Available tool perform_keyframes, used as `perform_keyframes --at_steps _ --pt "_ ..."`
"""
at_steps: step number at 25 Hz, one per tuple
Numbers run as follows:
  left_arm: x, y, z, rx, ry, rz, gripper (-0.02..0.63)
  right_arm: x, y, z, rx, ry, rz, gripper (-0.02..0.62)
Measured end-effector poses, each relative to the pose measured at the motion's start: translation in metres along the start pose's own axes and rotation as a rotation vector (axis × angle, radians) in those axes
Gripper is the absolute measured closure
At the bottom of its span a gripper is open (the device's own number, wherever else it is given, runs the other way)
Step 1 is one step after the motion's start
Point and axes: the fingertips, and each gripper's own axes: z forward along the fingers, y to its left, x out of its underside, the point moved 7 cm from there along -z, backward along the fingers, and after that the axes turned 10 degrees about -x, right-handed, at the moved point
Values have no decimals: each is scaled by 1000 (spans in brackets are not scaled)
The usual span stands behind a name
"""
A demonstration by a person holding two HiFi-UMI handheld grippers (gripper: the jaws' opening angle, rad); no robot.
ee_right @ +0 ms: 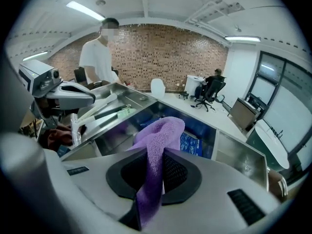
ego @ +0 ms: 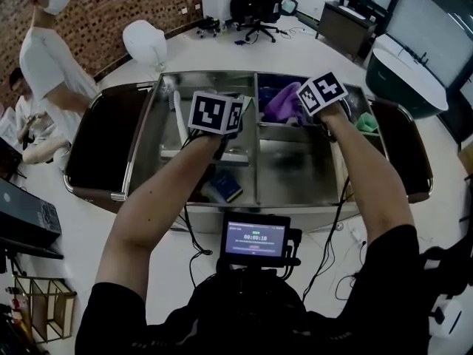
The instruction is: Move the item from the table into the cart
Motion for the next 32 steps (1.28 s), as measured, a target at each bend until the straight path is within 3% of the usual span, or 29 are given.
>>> perform_keyframes --at_steps 16,22,27,32 --pt "10 0 10 22 13 27 606 12 -4 35 -37 191 38 563" --pt "9 1 6 26 8 34 606 13 -5 32 -46 187 53 531" --pt "11 -1 7 29 3 31 606 18 -10 27 -22 182 33 403" --pt "5 -3 -4 45 -26 24 606 10 -7 -2 0 34 69 394"
